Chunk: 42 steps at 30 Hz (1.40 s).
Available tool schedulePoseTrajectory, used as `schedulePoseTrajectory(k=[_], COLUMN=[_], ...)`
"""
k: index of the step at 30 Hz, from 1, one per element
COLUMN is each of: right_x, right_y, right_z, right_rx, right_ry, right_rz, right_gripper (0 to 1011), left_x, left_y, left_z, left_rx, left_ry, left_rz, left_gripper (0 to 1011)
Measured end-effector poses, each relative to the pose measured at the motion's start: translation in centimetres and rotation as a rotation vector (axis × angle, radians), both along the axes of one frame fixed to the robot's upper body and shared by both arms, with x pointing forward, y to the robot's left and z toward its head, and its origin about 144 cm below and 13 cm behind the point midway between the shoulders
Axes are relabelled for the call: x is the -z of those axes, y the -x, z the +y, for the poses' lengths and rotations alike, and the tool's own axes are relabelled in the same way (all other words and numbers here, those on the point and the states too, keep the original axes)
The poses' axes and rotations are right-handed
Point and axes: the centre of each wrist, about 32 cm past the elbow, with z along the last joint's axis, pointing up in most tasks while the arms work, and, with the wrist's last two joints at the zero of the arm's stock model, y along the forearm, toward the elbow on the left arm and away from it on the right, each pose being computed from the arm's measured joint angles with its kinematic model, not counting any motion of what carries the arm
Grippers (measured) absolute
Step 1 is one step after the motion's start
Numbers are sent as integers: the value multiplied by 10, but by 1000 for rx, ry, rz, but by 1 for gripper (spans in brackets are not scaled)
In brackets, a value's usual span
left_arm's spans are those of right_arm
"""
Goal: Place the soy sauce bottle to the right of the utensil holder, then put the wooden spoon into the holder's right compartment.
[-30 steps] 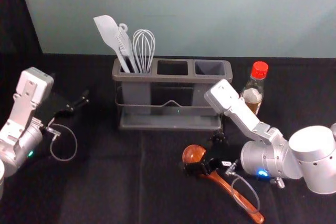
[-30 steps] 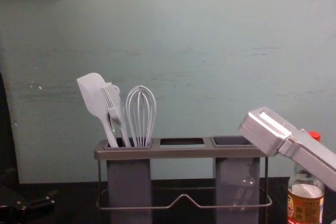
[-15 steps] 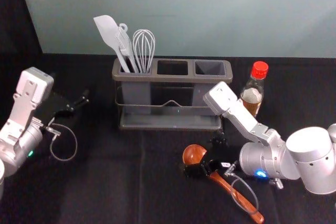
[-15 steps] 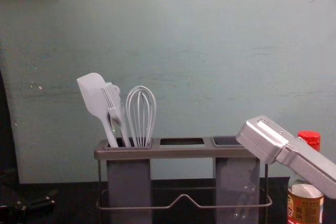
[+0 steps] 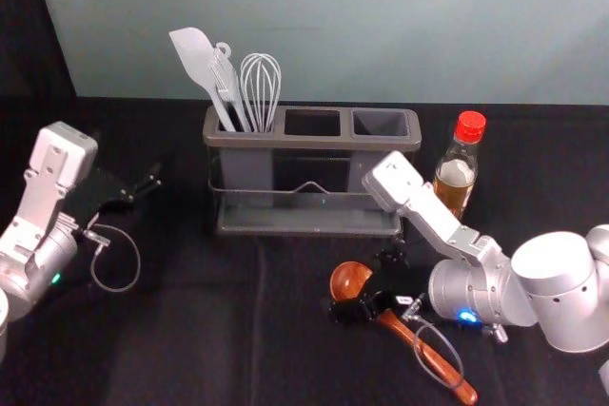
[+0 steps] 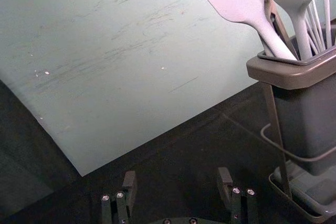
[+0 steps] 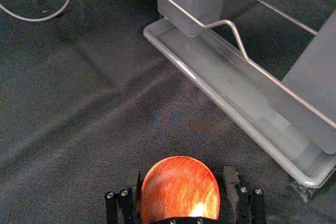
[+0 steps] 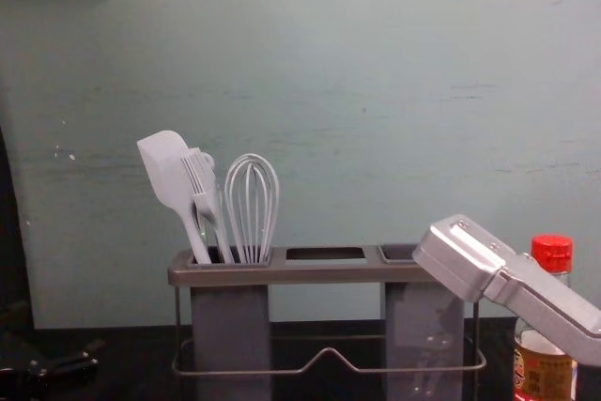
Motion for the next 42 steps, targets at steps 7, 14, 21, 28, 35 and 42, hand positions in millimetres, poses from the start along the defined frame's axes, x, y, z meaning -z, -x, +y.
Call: schedulePoseTrajectory(k=[7, 14, 21, 28, 35, 42], right_x=[1, 1, 1, 0, 0, 0], right_y=[0, 0, 0, 0, 0, 0], right_z=[1, 1, 1, 0, 0, 0], right_rx=[-5, -5, -4, -3, -3, -3], right_ry=[3, 3, 2, 2, 2, 2], right_rz=[-6, -5, -4, -4, -4, -4], right_gripper=[1002, 1002, 1002, 929, 839, 840], left_x=[0, 0, 0, 0, 0, 0], left_y=[0, 0, 0, 0, 0, 0], left_z=[0, 0, 0, 0, 0, 0], left_rx=[0, 0, 0, 0, 0, 0], left_ry=[0, 0, 0, 0, 0, 0], left_rz=[0, 0, 0, 0, 0, 0], left_gripper=[1005, 1005, 1005, 1005, 1005, 1005])
